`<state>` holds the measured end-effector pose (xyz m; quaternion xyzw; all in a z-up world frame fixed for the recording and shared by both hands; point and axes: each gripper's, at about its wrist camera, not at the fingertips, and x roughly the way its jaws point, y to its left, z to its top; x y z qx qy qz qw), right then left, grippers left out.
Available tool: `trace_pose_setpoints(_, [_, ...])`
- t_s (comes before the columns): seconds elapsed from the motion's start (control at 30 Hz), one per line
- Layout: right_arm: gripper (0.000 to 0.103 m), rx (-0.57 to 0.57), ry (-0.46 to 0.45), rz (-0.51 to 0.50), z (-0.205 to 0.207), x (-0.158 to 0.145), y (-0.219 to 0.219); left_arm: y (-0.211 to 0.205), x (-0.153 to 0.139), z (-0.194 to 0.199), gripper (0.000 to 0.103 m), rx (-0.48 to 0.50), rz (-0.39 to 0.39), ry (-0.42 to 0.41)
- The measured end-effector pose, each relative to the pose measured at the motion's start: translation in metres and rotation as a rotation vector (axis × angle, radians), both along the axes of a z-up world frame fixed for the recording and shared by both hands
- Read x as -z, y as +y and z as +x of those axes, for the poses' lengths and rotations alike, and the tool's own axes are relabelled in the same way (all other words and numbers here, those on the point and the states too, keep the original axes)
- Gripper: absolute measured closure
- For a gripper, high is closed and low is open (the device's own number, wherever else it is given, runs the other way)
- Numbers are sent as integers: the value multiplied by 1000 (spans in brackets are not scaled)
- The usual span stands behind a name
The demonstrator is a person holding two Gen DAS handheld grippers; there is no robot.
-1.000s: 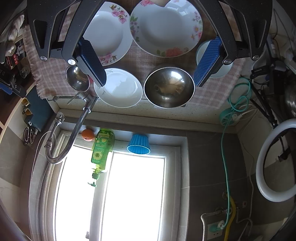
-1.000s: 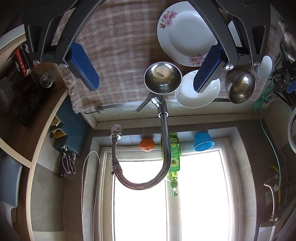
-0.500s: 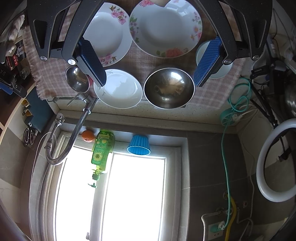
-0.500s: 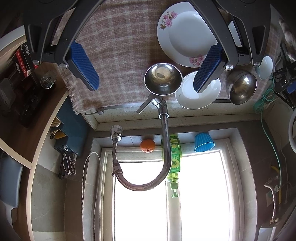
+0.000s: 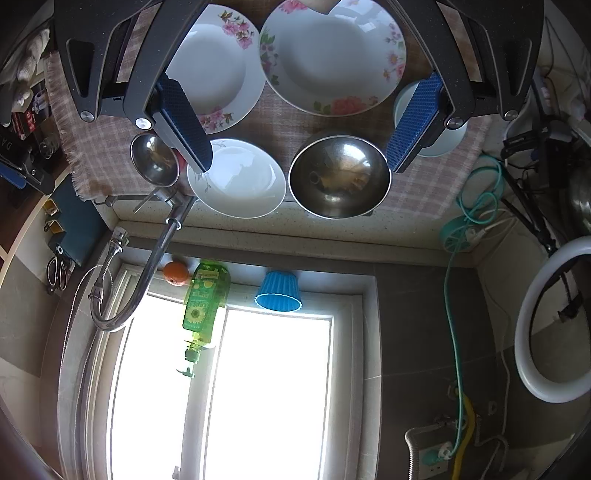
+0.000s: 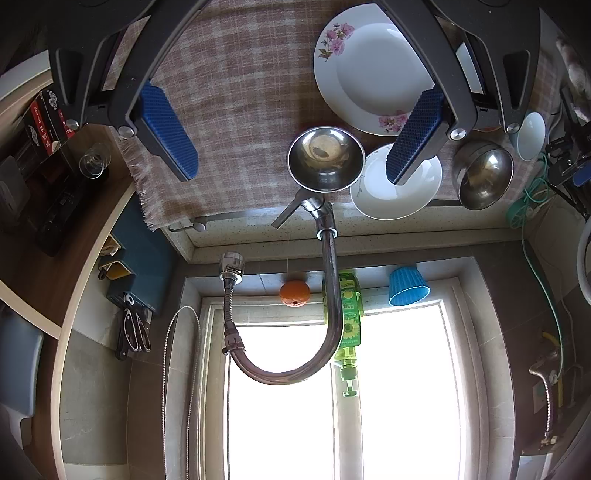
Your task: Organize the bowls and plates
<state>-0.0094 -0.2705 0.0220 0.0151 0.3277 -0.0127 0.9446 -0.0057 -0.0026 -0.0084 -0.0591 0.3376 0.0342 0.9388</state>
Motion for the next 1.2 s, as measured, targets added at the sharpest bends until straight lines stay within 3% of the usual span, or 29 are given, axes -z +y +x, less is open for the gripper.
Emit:
trace_pose_setpoints(0.93, [0,0,6,1,1,5,-2,-1,6,7,7,10,-10,20])
trace_pose_setpoints(1.2, [0,4,43,0,7,14,-6,-3,13,7,8,28,-15,40])
